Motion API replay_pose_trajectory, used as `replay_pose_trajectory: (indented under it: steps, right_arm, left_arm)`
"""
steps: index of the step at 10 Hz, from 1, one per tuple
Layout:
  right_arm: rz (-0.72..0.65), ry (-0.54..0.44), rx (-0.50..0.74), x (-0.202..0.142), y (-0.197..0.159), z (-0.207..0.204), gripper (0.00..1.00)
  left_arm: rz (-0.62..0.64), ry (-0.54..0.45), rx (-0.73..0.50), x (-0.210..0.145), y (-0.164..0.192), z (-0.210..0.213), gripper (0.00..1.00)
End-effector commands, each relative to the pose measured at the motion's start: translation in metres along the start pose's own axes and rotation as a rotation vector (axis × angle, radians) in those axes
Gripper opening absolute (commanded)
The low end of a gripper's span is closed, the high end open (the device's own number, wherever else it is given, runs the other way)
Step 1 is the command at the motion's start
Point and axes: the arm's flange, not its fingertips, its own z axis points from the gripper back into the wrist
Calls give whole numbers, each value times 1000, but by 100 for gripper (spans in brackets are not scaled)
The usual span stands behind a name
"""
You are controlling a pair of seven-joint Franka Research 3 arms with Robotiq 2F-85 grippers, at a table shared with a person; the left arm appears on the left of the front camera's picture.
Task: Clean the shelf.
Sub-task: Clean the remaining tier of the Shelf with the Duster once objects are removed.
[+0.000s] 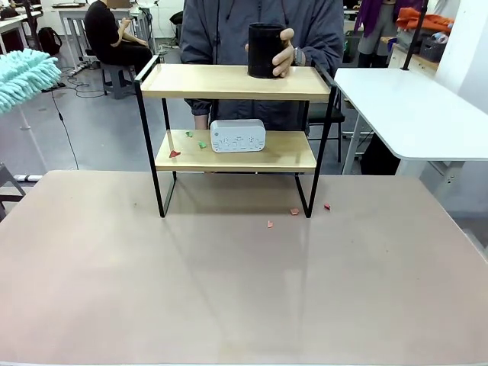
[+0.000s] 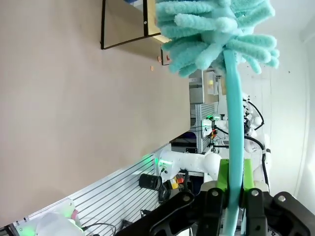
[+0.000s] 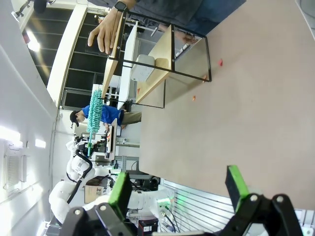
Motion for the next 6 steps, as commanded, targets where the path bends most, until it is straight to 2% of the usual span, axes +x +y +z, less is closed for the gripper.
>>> replay_pose_trajectory:
  steps: [1, 6]
  right_arm:
    - [27, -15, 24, 1, 1, -1, 100]
    - [27, -15, 24, 1, 1, -1, 100]
  left_arm:
    - [-22, 11, -1, 0, 1, 1, 13]
    - [-22, 11, -1, 0, 1, 1, 13]
